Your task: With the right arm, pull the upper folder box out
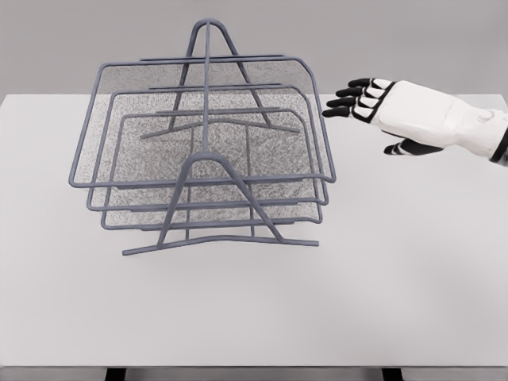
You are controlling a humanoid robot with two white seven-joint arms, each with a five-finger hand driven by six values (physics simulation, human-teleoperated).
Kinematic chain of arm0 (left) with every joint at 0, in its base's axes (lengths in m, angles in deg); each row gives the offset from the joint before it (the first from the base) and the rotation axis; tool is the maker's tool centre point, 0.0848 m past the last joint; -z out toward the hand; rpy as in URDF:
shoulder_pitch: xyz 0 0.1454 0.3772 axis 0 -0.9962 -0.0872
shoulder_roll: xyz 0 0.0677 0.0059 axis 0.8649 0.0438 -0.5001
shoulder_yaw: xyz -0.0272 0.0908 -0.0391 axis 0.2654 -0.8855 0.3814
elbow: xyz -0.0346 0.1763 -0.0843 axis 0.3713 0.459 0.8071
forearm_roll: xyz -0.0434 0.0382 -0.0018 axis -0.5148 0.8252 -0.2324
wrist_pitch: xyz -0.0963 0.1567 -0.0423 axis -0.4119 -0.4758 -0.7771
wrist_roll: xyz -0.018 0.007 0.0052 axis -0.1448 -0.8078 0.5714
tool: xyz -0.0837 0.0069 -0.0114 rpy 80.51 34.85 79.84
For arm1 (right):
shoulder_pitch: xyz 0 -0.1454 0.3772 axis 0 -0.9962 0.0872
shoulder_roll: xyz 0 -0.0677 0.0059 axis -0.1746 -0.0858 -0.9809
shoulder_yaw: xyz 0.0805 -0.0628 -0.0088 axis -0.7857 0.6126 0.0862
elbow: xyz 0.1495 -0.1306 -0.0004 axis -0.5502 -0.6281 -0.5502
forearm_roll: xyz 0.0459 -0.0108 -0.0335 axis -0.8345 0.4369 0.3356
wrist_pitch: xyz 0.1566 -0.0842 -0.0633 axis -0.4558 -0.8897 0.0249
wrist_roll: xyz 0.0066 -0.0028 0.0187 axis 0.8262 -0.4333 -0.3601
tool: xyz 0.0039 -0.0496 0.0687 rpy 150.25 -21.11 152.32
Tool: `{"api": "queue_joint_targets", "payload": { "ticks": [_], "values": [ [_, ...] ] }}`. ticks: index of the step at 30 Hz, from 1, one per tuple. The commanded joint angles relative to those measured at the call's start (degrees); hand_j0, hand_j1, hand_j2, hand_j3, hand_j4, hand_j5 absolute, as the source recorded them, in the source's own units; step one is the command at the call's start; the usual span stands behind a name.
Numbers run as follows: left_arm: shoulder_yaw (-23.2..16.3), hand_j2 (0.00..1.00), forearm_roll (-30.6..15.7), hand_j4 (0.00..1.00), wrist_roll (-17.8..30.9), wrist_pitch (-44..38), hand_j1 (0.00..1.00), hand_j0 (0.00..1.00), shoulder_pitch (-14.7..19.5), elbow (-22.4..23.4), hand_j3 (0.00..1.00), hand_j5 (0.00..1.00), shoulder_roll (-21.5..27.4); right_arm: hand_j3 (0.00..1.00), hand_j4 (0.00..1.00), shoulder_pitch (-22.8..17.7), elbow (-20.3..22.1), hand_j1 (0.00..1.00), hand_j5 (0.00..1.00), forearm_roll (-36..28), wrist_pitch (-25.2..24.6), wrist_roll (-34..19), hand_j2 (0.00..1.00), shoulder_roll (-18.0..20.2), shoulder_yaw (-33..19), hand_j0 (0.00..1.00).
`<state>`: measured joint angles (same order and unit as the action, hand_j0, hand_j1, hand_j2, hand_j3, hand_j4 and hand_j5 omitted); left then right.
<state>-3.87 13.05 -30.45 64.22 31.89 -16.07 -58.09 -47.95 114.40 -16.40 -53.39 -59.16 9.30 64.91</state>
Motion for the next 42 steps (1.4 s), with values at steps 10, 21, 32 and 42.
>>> {"api": "queue_joint_targets", "payload": {
  "ticks": [10, 21, 32, 42],
  "values": [
    [0.0, 1.00, 0.0, 1.00, 0.0, 0.0, 1.00, 1.00, 0.0, 0.0, 1.00, 1.00, 0.0, 1.00, 1.00, 1.8, -3.6, 1.00, 1.00, 1.5, -0.1, 0.0, 1.00, -3.2, 6.6, 1.00],
    [0.0, 1.00, 0.0, 1.00, 0.0, 0.0, 1.00, 1.00, 0.0, 0.0, 1.00, 1.00, 0.0, 1.00, 1.00, 0.4, -3.6, 1.00, 1.00, 3.8, -0.1, 0.0, 1.00, -1.8, 6.6, 1.00],
    [0.0, 1.00, 0.0, 1.00, 0.0, 0.0, 1.00, 1.00, 0.0, 0.0, 1.00, 1.00, 0.0, 1.00, 1.00, 0.0, -3.6, 1.00, 1.00, 4.0, -0.1, 0.1, 1.00, 2.7, 5.7, 1.00],
    [0.0, 1.00, 0.0, 1.00, 0.0, 0.0, 1.00, 1.00, 0.0, 0.0, 1.00, 1.00, 0.0, 1.00, 1.00, 0.0, -3.6, 1.00, 1.00, 3.7, -0.1, 0.2, 1.00, 6.2, 5.7, 1.00]
  ]
}}
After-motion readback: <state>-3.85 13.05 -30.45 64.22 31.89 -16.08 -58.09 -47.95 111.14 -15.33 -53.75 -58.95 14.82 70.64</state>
